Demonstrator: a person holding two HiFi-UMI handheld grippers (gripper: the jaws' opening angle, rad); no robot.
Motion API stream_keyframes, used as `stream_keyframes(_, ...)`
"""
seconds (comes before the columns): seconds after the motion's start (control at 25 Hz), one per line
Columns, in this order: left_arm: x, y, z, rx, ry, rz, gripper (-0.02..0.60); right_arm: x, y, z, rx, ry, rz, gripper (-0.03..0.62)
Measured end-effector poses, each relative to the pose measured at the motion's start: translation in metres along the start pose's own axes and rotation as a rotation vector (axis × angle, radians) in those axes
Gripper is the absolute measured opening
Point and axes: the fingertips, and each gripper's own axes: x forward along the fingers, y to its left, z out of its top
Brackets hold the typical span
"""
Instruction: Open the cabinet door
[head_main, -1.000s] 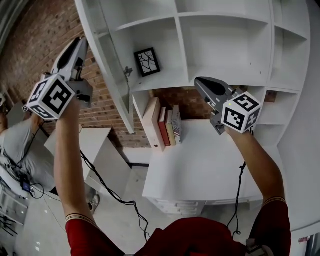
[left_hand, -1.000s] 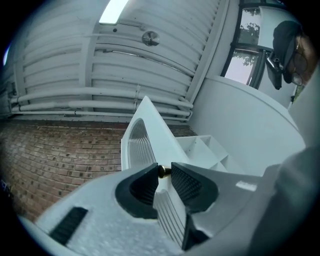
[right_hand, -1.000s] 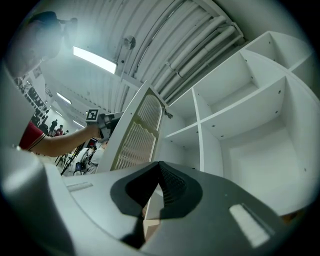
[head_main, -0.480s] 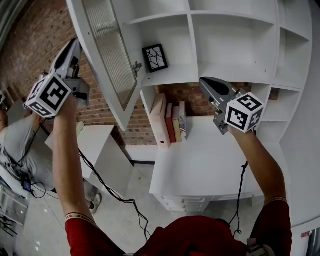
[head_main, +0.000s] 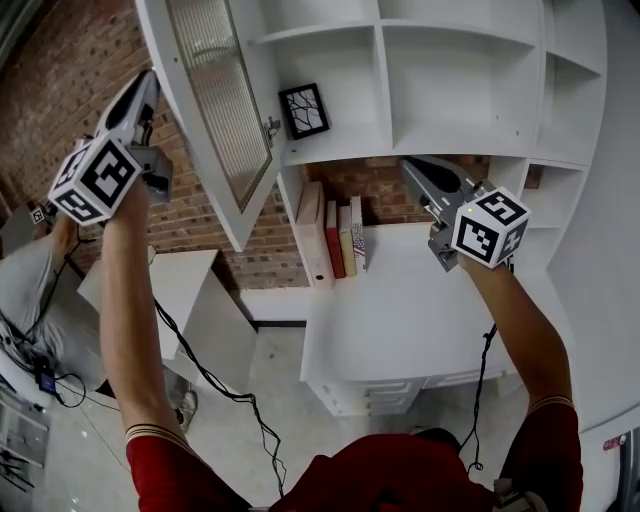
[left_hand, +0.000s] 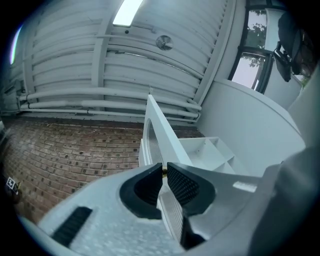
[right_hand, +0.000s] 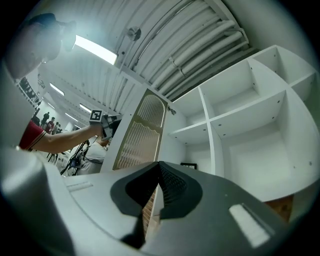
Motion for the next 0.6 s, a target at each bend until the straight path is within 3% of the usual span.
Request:
stream_keyframes(0.32,-0.018,0.005,-0.012,-0.055,0.017,0.056,0.006,-0.016,-0.007,0.024,-0.001,-0.015,-0.031,0.012)
stream_keyframes(0.6,-0.056,-0.069,0.002,0.026,0.036,0.072,0.006,-0.060,-0.003,0.051,0.009,-0.084,0.010,0.012)
